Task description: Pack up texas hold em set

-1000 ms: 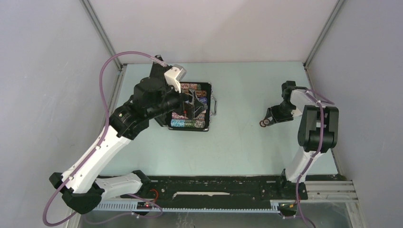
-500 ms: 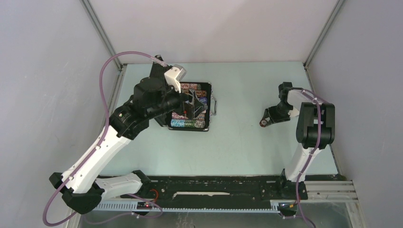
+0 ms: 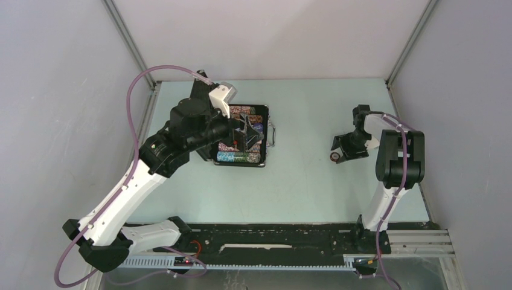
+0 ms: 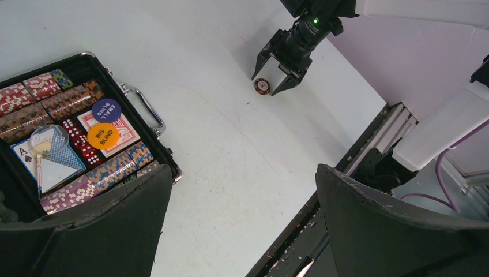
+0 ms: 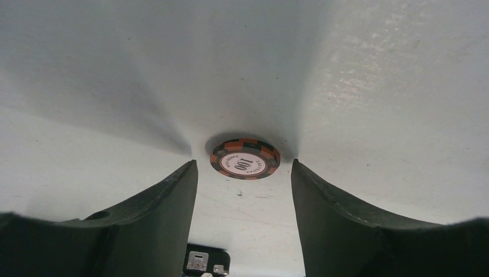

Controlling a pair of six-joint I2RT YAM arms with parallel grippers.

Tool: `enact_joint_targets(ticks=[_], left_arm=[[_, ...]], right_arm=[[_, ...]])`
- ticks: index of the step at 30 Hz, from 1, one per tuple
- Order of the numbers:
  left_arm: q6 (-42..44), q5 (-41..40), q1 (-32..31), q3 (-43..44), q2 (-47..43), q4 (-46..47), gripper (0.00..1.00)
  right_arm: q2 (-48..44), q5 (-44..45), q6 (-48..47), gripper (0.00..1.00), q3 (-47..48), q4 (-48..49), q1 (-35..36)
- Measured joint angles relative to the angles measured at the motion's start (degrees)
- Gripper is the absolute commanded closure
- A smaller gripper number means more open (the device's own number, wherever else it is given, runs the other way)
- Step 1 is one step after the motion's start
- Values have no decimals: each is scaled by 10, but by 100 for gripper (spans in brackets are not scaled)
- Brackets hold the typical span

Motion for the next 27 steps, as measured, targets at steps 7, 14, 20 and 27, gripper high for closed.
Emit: enact_joint_targets(ticks=[7, 14, 20, 27], left_arm=[[0, 0, 0, 0, 2, 0, 0], [0, 0, 0, 0, 2, 0, 0], [0, 1, 0, 0, 2, 0, 0], [0, 1, 0, 0, 2, 0, 0]], right_arm=[[0, -3, 0, 28, 0, -1, 2], [20, 0, 4, 31, 16, -18, 2], [42, 13, 6, 35, 45, -49, 9], [59, 25, 8, 39, 72, -72, 17]])
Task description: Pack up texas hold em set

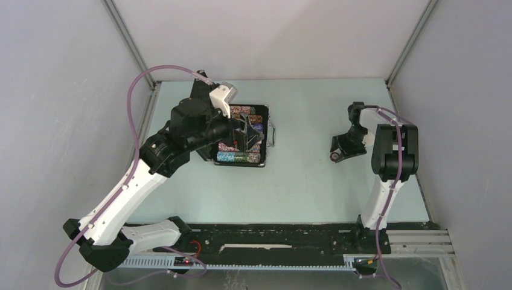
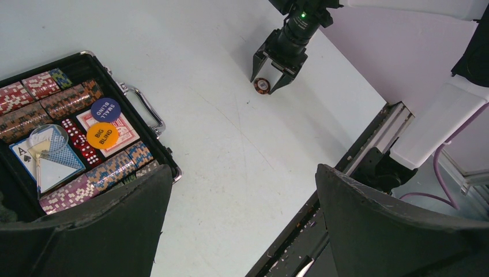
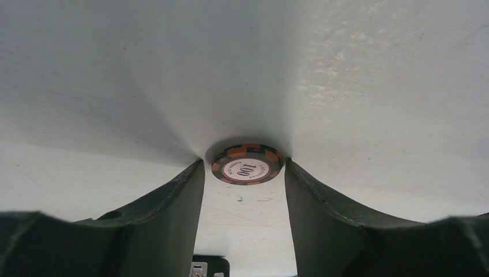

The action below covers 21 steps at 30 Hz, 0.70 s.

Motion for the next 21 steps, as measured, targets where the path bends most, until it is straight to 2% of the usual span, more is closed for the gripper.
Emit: enact_joint_targets(ticks=[6, 14, 21], left_arm=[[0, 0, 0, 0, 0, 0, 0], [0, 0, 0, 0, 0, 0, 0], [0, 0, 0, 0, 0, 0, 0]], right_arm=[[0, 5, 11, 59, 2, 0, 5], [-8, 8, 17, 71, -9, 11, 7], [-28, 11, 19, 75, -34, 37, 9]])
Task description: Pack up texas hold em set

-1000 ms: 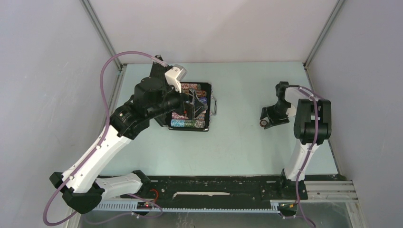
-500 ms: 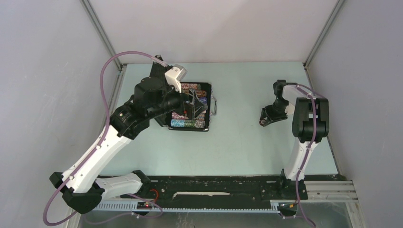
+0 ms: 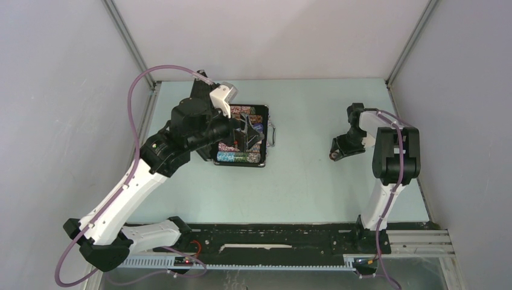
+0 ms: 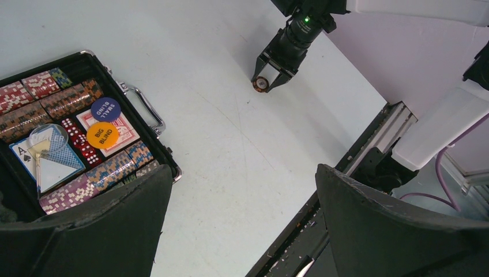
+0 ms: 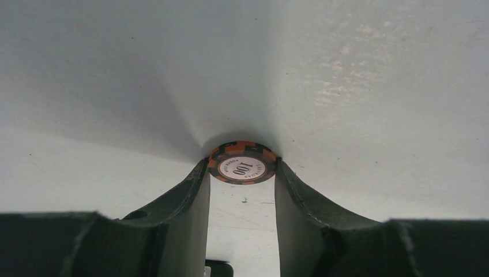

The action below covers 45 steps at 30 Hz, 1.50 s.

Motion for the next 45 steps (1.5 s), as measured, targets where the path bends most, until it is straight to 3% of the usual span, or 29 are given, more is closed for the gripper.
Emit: enact_joint_targets(ticks=[16, 24, 28, 32, 35, 39, 45], left_arm=[[-5, -3, 0, -2, 29, 1, 0], [-35, 1, 0, -26, 38, 30, 0], [-88, 21, 0, -97, 31, 92, 0], [-155, 30, 0, -233, -13, 177, 1], [-212, 34, -2, -329, -33, 281, 8], [-255, 44, -12, -392, 17, 405, 10], [-280, 66, -18, -408, 129, 534, 15]], right_arm=[[-40, 5, -12, 76, -31, -14, 9], [-90, -1, -21, 76, -31, -38, 61], [-118, -15, -22, 77, -32, -44, 91], [-139, -26, -22, 77, -40, -45, 132], [-142, -35, -22, 77, -41, -45, 171], [-145, -51, -19, 76, -41, -44, 214], [-168, -65, -9, 76, -43, -39, 257]])
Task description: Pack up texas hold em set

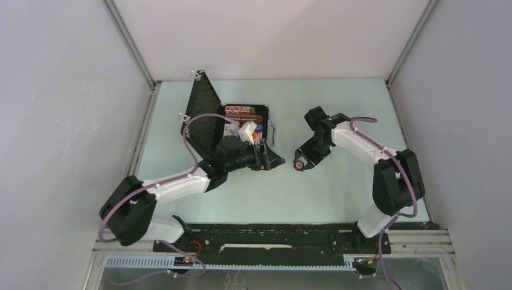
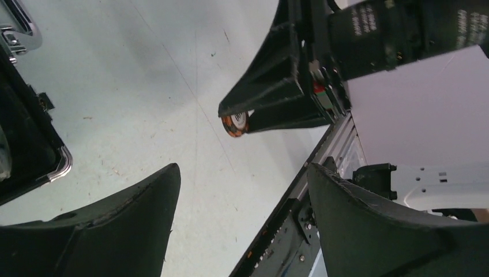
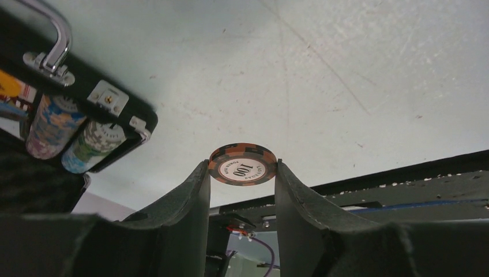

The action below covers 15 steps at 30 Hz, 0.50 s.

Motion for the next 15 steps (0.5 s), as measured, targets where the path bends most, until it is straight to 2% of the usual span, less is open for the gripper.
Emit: enact_joint_targets(ticks=[5, 9, 15], left_arm=[[-22, 9, 0, -1, 61, 87, 21], [-56, 24, 0, -1, 122, 173, 22], [-96, 36, 0, -1, 180, 253, 28]], right_arm=[[-17, -7, 12, 75, -1, 6, 9], [-33, -6, 23, 75, -1, 14, 10], [-47, -9, 41, 75, -1, 28, 12]])
